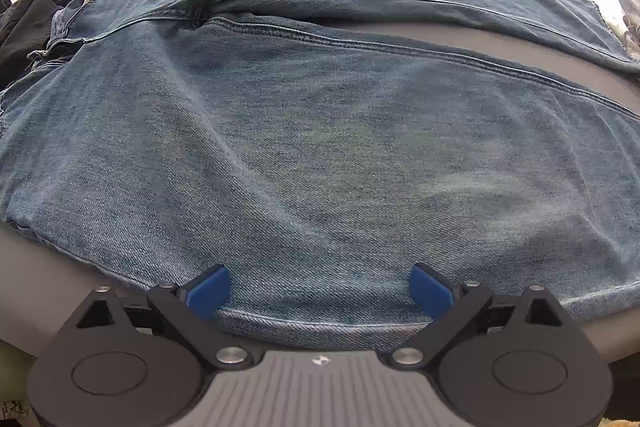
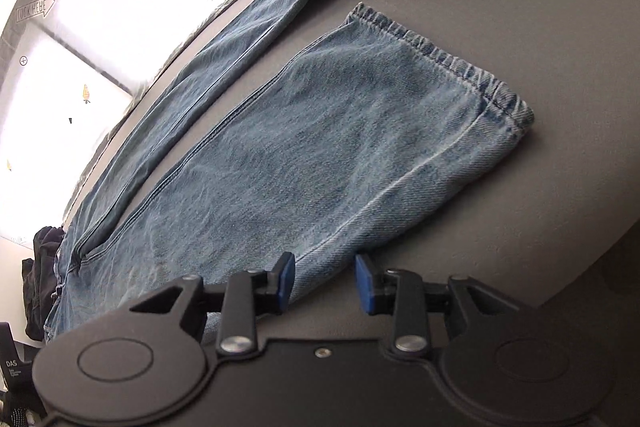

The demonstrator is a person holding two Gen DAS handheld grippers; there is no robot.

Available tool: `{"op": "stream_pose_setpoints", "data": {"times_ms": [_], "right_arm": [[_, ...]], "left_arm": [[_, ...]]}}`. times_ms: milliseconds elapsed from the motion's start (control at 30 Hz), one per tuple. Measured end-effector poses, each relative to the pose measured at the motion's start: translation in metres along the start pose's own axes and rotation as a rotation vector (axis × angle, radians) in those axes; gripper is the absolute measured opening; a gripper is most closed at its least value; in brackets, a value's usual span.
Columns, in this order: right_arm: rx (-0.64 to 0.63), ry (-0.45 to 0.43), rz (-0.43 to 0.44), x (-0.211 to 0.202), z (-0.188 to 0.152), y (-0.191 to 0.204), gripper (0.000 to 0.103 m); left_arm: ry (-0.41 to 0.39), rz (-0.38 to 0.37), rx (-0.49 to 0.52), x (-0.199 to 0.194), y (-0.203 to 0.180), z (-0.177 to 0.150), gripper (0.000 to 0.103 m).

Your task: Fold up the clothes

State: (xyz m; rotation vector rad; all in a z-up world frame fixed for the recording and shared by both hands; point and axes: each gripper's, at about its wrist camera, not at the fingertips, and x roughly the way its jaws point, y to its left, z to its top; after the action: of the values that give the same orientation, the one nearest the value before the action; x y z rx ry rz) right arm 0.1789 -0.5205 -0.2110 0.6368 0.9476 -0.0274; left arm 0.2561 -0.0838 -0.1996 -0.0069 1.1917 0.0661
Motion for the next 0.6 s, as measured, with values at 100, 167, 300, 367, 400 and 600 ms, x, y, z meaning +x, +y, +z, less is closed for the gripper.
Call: {"op": "stream_pose_setpoints", "data": {"times_ms": [100, 167, 300, 367, 400, 600], "right_arm": [[-0.075, 0.036, -0.045, 0.003, 0.002, 0.013, 0.037], [-0.125, 0.061, -0.075, 0.006, 0.003, 0.022, 0.037], [-0.345, 0.151, -0.188, 0.020, 0.007, 0.051, 0.035], [-0.426, 0.169, -0.241, 0.026, 0.003, 0.063, 0.035], [-0.464, 0.175, -0.264, 0.027, 0.002, 0.068, 0.034], [-0.460, 0.182, -0.279, 0.029, 0.007, 0.068, 0.030]], "left_arm": [[-0.001, -0.002, 0.000, 0.000, 0.000, 0.000, 0.097], [-0.004, -0.002, 0.000, 0.000, 0.000, 0.000, 0.097], [-0.005, -0.004, 0.001, 0.001, 0.000, 0.000, 0.097], [-0.005, -0.005, 0.001, 0.001, 0.000, 0.000, 0.097], [-0.005, -0.008, 0.001, 0.001, 0.001, 0.000, 0.097], [-0.014, -0.031, 0.009, -0.002, 0.005, -0.002, 0.097]]}}
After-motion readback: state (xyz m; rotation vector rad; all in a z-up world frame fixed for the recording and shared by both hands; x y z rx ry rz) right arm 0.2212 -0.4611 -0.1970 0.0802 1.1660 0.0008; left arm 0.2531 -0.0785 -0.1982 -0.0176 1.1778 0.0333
